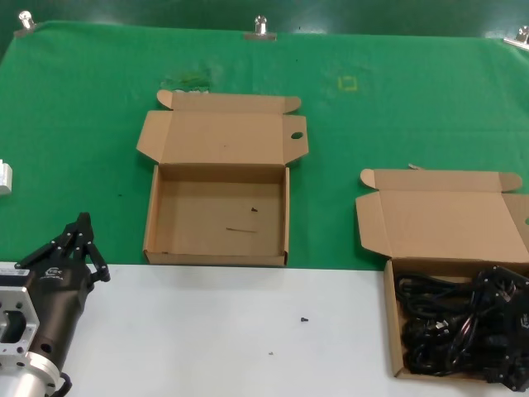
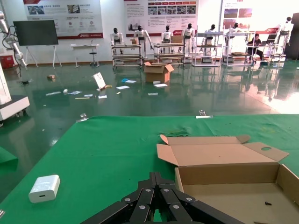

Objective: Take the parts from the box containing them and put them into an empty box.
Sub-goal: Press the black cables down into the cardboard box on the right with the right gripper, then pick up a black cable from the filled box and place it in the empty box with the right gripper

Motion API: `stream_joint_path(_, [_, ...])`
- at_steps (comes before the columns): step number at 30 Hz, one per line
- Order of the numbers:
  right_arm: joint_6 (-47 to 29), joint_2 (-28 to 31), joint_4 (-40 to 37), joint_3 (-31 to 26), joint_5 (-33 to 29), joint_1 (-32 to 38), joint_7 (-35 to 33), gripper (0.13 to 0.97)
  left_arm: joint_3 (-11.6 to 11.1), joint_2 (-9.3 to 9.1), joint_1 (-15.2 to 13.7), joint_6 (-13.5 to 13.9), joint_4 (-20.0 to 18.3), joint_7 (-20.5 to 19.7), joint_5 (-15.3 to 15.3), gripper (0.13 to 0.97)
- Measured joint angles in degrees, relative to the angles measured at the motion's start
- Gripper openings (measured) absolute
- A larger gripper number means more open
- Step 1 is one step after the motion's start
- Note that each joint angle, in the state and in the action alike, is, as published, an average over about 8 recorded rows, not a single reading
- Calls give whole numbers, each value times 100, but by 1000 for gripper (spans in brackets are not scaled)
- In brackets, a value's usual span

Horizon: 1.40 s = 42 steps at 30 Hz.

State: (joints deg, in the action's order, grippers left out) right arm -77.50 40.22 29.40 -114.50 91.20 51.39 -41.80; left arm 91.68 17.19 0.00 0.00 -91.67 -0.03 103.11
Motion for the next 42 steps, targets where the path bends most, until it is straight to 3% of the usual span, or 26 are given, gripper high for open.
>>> stream_joint_path(8, [-18, -82, -308, -1, -89, 157, -153, 871, 0, 0, 0, 0, 0, 0, 0, 139])
stream_joint_path(12, [-39, -96, -380, 2, -119, 180, -182, 871, 0, 0, 0, 0, 0, 0, -1, 139])
stream_joint_path(21, [-54, -132, -531, 20, -173, 243, -236, 726, 0, 0, 0, 0, 0, 0, -1, 139])
stream_joint_path(38, [-50, -129, -494, 61, -222, 262, -207, 328, 0, 0, 0, 0, 0, 0, 0, 139])
stream_joint_path(42, [-56, -104, -386, 76, -213, 230, -143, 285, 0, 0, 0, 0, 0, 0, 0, 139])
